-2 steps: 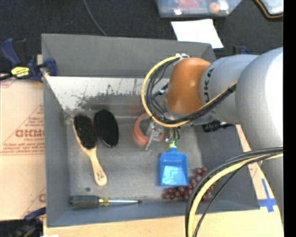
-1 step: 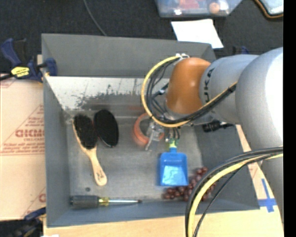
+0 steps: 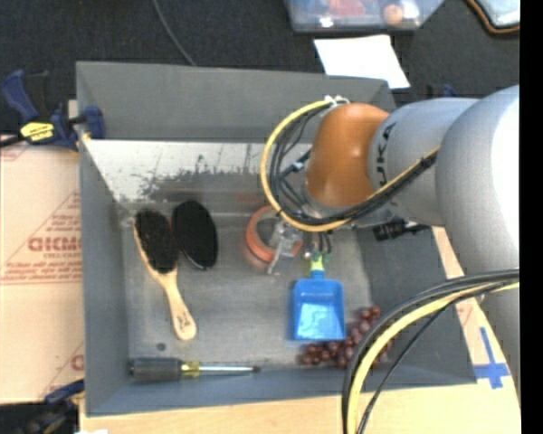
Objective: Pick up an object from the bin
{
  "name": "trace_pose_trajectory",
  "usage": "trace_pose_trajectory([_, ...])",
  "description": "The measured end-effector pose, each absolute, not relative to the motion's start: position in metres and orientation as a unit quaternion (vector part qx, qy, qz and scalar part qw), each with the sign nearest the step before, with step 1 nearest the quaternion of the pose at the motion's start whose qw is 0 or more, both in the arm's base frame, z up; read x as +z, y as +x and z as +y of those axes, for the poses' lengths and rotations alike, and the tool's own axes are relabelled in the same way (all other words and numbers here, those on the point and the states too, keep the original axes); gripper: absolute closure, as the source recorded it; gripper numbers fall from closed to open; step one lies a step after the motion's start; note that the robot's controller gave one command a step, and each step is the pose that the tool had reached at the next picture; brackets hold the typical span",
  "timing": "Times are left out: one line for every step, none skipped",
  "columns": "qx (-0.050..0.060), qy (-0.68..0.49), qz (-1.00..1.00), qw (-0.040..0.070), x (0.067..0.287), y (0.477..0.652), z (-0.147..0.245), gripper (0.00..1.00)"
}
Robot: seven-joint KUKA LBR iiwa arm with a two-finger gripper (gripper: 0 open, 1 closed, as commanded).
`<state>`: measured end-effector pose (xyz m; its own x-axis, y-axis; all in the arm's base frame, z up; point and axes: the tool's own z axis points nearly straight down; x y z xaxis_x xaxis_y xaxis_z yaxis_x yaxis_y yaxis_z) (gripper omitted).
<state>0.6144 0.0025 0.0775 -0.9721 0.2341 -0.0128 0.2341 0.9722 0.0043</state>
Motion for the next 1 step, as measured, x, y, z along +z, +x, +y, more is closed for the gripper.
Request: trace_pose_trajectory([0.001, 0.118, 0.993, 0.006, 0.0874, 0.6147, 0.0025, 1.0])
